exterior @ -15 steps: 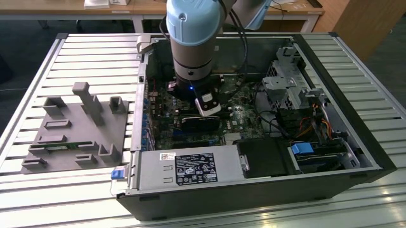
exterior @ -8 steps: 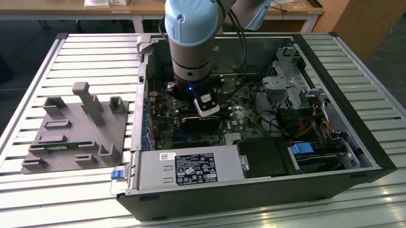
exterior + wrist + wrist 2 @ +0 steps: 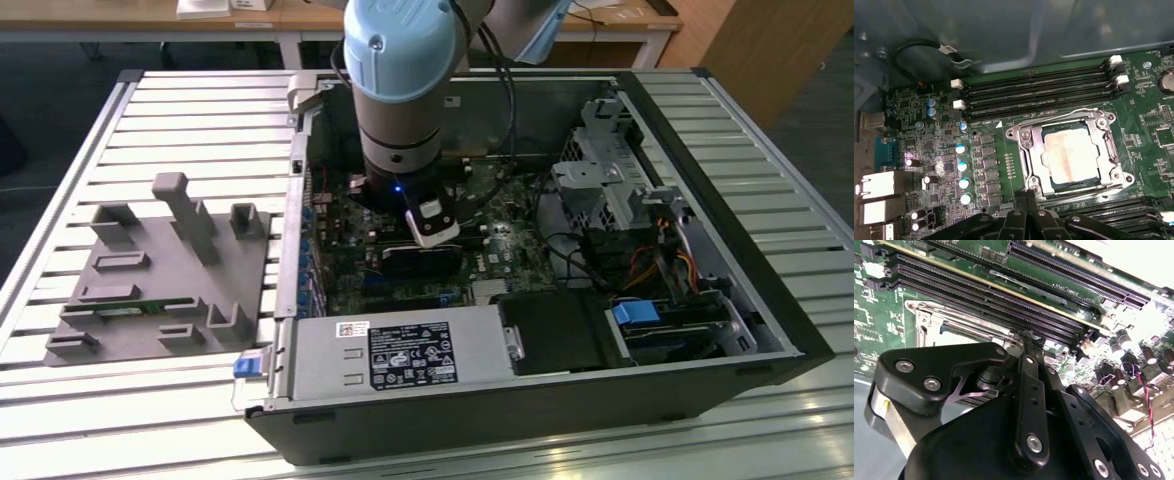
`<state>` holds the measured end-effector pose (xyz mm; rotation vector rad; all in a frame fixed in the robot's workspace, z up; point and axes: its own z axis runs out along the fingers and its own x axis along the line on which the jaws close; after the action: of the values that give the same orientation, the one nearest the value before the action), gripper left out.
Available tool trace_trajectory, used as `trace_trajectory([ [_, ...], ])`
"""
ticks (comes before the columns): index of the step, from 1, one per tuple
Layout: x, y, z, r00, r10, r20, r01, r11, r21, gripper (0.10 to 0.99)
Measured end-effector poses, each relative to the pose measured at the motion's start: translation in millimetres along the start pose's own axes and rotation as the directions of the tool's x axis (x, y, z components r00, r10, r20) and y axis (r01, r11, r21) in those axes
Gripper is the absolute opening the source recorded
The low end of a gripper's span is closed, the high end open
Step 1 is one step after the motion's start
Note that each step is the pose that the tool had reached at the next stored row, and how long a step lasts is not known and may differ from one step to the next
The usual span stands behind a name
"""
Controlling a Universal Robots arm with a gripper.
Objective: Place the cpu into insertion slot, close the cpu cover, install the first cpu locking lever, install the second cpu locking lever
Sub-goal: 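Install the second cpu locking lever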
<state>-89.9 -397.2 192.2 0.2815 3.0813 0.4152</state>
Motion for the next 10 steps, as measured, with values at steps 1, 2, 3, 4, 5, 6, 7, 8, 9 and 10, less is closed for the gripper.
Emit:
trace_trajectory([
  [1,0.2,0.0,0.6,1.0,0.0,-0.0001,0.0,1.0,0.0,0.102],
  [2,0.4,0.0,1.0,1.0,-0.001,-0.0003,0.001,1.0,0.0,0.102],
  [3,0.6,-0.1,1.5,1.0,-0.001,-0.0004,0.001,1.0,0.0,0.102],
  [4,0.8,-0.2,1.9,1.0,-0.001,-0.0005,0.001,1.0,0.0,0.102],
  [5,1.2,-0.2,2.3,1.0,-0.002,-0.0005,0.002,1.0,0.0,0.102],
  [6,1.6,-0.2,2.7,1.0,-0.002,-0.0006,0.002,1.0,0.0,0.102],
  [7,1.9,-0.2,2.9,1.0,-0.002,-0.0006,0.002,1.0,0.0,0.102],
  [8,1.9,-0.2,3.0,1.0,-0.002,-0.0007,0.002,1.0,0.001,0.102],
  [9,1.9,-0.2,3.0,1.0,-0.002,-0.0007,0.002,1.0,0.001,0.102],
  [10,1.9,-0.2,3.1,1.0,-0.002,-0.0007,0.002,1.0,0.0,0.102],
])
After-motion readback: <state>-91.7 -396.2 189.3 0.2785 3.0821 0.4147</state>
